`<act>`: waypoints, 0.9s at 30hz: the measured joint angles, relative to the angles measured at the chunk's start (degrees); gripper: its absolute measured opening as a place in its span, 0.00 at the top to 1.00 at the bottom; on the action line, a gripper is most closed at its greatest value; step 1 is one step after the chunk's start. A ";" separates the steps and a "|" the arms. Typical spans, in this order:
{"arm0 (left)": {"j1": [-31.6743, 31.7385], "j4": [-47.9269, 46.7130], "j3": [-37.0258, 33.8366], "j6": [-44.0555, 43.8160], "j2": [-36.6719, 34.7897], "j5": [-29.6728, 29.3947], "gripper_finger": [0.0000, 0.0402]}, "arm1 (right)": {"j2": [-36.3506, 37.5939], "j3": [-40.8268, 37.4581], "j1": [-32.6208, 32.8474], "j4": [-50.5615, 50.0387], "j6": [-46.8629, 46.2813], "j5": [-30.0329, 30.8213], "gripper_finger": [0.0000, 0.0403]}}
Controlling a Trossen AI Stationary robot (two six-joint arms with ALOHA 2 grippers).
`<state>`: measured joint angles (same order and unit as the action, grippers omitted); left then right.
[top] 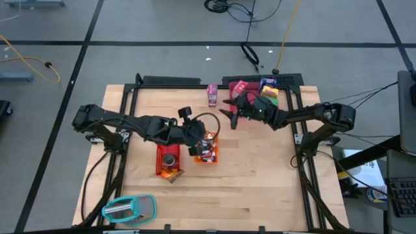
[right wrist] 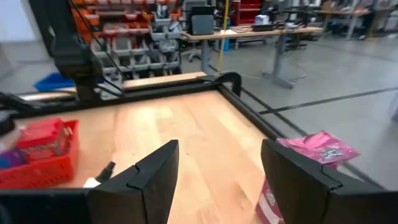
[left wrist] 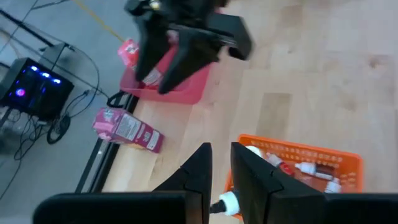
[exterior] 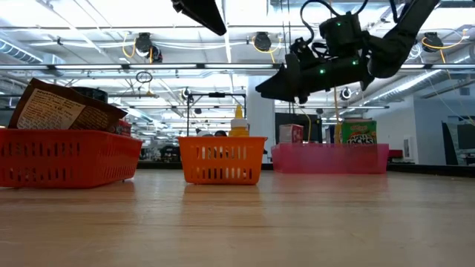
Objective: Pick & Place Kitchen Items
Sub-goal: Put the violet cereal box into the light red bin
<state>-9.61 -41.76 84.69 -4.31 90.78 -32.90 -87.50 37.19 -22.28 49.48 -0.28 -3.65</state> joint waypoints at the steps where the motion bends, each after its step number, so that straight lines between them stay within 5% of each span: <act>1: 0.46 -0.02 0.00 -0.07 0.00 -0.12 0.84 | 0.00 0.00 0.68 -0.12 0.87 1.27 0.46; 10: 9.18 0.86 -3.09 0.08 0.00 0.66 0.84 | 0.00 -0.02 1.77 -2.14 -1.07 3.74 0.45; 19: 19.59 26.40 -17.45 9.82 0.02 15.36 0.83 | 0.00 -0.02 3.00 -3.66 -1.96 3.59 0.46; 27: 23.92 37.00 -24.01 9.39 0.02 17.44 0.59 | 0.00 -0.04 3.28 -4.84 -1.65 3.63 0.47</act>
<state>14.31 -4.76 60.68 5.08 90.80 -15.46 -87.50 37.15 -19.00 44.64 -1.93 -0.02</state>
